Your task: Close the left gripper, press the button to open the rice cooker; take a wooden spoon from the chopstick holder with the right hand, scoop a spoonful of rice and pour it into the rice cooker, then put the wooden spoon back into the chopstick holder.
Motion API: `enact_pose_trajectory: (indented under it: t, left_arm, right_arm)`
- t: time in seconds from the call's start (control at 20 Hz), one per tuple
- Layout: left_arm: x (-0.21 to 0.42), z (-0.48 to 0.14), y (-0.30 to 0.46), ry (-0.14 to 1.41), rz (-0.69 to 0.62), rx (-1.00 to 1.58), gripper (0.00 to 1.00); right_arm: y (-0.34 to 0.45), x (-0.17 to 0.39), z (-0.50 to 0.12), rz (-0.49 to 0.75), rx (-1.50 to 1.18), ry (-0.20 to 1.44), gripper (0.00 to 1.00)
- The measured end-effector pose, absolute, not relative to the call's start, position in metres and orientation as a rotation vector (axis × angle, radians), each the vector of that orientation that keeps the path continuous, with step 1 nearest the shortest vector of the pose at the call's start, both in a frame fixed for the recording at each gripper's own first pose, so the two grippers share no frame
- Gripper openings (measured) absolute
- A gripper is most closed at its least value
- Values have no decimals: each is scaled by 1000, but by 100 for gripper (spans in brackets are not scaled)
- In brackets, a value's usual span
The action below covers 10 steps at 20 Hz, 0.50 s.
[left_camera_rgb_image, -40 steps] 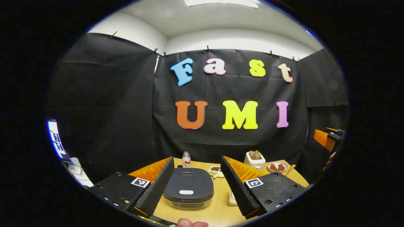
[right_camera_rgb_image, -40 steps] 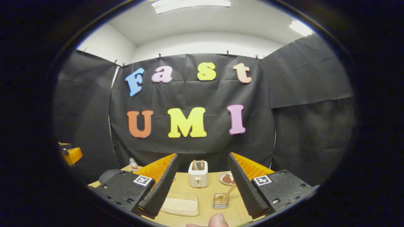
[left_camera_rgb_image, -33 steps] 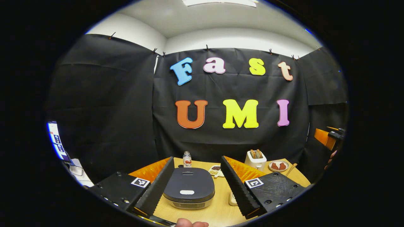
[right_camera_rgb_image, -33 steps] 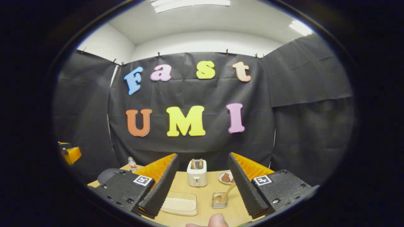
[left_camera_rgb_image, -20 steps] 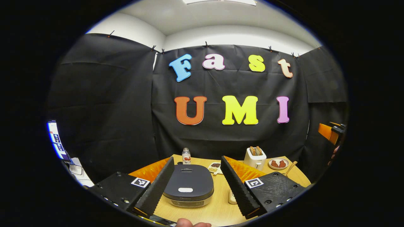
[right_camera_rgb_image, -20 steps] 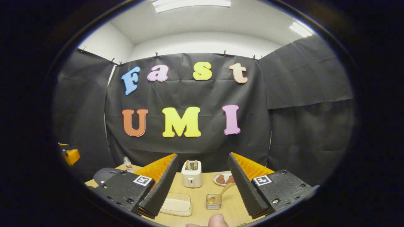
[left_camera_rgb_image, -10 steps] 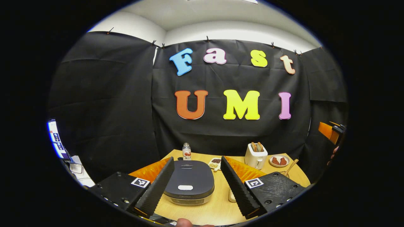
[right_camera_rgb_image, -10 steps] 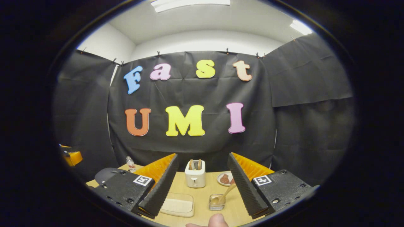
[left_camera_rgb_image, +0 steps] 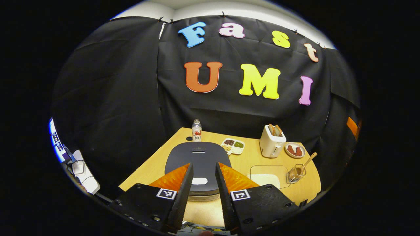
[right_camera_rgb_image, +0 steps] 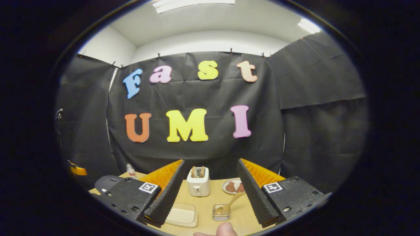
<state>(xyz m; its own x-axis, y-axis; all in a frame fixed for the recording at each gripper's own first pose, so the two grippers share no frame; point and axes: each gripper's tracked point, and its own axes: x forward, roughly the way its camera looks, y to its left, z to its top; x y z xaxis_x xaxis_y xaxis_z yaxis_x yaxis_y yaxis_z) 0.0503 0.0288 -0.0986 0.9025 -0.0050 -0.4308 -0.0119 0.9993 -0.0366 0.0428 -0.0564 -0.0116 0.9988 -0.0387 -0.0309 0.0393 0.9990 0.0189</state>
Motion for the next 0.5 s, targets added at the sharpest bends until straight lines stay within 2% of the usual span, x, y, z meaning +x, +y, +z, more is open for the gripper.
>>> enact_pose_trajectory:
  t: [0.15, 0.2, 0.25, 0.45, 0.5]
  left_arm:
    - [55, -110, 42, 509, 26, -71, 44]
    - [61, -121, 41, 531, 15, -83, 13]
    - [64, -132, 41, 560, 4, -88, 2]
    - [89, -165, 40, 631, -17, -149, 4]
    - [85, -169, 39, 652, -23, -163, 0]
  right_arm:
    - [-73, 43, -22, -74, 31, 59, 100]
    - [-79, 42, -23, -86, 32, 62, 100]
    - [-84, 41, -24, -98, 32, 64, 100]
    - [-101, 38, -29, -138, 26, 80, 100]
    - [-105, 36, -29, -149, 24, 81, 100]
